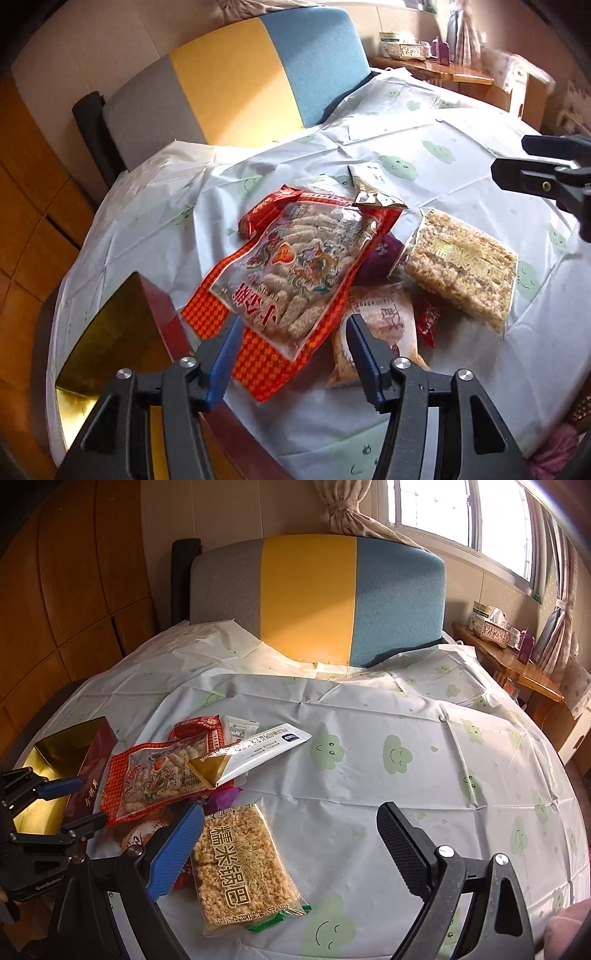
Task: Organize snacks
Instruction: 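Reach the left gripper to the red-orange snack bag and grasp it, then carry the red-orange bag with the left gripper into the gold tin and release, then lower the right gripper onto the clear rice-cracker bag and grasp it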
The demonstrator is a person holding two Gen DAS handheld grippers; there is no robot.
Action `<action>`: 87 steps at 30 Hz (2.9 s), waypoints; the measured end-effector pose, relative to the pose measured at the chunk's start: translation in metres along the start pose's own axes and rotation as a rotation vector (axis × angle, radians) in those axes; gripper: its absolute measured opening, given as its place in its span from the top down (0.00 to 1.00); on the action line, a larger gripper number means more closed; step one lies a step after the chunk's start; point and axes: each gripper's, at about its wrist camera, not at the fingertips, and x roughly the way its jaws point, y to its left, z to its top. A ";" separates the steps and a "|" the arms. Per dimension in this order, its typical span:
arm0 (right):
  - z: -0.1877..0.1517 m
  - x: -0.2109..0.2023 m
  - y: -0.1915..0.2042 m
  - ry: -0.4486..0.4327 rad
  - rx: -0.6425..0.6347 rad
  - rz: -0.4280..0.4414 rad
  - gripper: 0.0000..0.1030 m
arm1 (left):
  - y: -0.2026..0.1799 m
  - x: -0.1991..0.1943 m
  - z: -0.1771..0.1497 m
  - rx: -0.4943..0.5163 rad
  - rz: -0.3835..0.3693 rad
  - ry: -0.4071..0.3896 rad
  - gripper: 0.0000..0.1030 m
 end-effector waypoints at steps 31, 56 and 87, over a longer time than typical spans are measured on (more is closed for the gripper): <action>-0.002 0.016 -0.012 0.069 0.064 0.041 0.20 | 0.031 -0.038 0.004 -0.277 -0.302 -0.148 0.97; -0.036 0.052 0.050 0.248 -0.276 0.053 0.13 | 0.169 -0.135 -0.069 -0.746 -0.245 -0.273 0.97; -0.041 0.057 0.055 0.238 -0.314 0.015 0.34 | 0.087 -0.067 -0.117 -0.581 0.055 0.001 0.68</action>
